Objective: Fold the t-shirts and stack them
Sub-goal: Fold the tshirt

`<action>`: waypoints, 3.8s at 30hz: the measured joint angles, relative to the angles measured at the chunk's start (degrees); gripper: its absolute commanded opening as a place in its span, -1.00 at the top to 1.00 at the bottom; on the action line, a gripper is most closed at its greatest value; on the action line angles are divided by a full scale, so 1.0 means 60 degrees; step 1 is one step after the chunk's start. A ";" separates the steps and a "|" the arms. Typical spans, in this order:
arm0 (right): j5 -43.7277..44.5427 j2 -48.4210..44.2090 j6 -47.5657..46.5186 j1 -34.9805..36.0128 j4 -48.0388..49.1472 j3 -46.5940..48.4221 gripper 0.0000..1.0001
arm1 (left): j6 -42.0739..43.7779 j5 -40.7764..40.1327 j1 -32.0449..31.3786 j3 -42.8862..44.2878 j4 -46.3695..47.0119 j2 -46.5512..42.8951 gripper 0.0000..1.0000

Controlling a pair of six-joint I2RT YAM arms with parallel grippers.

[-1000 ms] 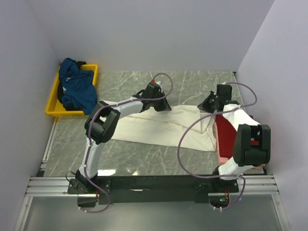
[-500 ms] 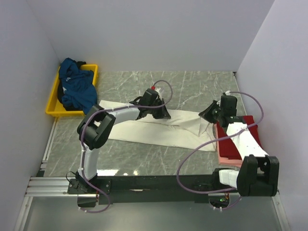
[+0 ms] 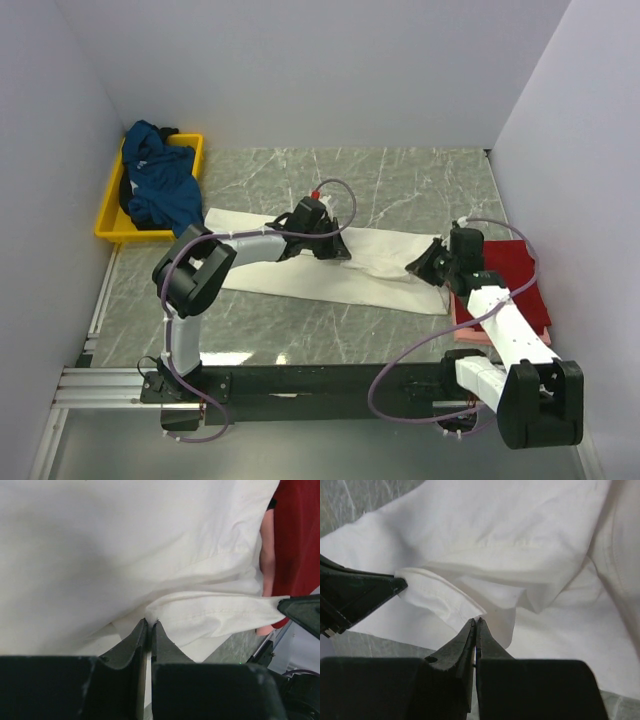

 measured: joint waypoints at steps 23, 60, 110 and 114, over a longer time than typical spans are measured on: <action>-0.0120 -0.0637 0.1107 0.1734 0.0361 -0.1126 0.99 | 0.0248 -0.0590 -0.0022 -0.0182 0.0004 -0.0237 0.85; 0.1512 0.0306 0.1242 0.1792 0.0492 -0.1439 0.78 | 0.1002 -0.1497 -0.0036 0.0317 -0.1421 -0.0135 0.36; 0.1639 -0.0492 0.1242 0.2521 -0.0229 -0.0699 -0.06 | 0.0426 -0.3439 -0.0637 0.0277 -0.3151 -0.1588 0.09; 0.1880 0.0200 0.1202 0.2503 -0.0186 -0.0204 -0.08 | 0.0127 -0.4404 -0.0182 -0.0576 -0.3381 -0.2605 0.14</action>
